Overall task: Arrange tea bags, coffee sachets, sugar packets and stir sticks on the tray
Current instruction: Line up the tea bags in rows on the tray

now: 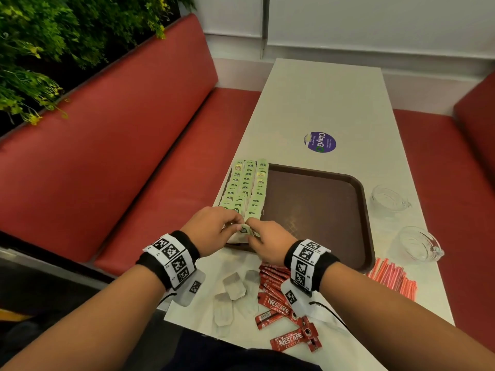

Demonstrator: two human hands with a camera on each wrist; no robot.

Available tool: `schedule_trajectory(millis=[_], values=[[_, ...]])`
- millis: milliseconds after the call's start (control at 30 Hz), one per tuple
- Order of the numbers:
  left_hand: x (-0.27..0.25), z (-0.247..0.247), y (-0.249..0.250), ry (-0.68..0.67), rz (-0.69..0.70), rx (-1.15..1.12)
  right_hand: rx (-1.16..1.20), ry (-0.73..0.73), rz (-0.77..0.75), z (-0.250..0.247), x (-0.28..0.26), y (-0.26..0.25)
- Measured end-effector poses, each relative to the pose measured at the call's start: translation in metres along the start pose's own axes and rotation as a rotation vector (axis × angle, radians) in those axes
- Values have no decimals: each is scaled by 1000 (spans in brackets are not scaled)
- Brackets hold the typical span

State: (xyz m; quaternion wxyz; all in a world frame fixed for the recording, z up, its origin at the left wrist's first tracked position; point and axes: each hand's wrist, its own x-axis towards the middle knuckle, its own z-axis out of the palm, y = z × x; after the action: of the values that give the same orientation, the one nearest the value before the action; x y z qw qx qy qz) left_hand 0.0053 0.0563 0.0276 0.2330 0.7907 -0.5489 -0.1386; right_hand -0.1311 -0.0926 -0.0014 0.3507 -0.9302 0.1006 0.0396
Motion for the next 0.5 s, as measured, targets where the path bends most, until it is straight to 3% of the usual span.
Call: schedule_trajectory(millis=[167, 367, 500], values=[[14, 12, -1, 22, -102, -81, -26, 13, 87, -5, 0, 7], [34, 41, -16, -211, -224, 8, 78, 52, 220, -13, -7, 20], [43, 51, -20, -153, -247, 32, 56, 62, 245, -15, -12, 30]])
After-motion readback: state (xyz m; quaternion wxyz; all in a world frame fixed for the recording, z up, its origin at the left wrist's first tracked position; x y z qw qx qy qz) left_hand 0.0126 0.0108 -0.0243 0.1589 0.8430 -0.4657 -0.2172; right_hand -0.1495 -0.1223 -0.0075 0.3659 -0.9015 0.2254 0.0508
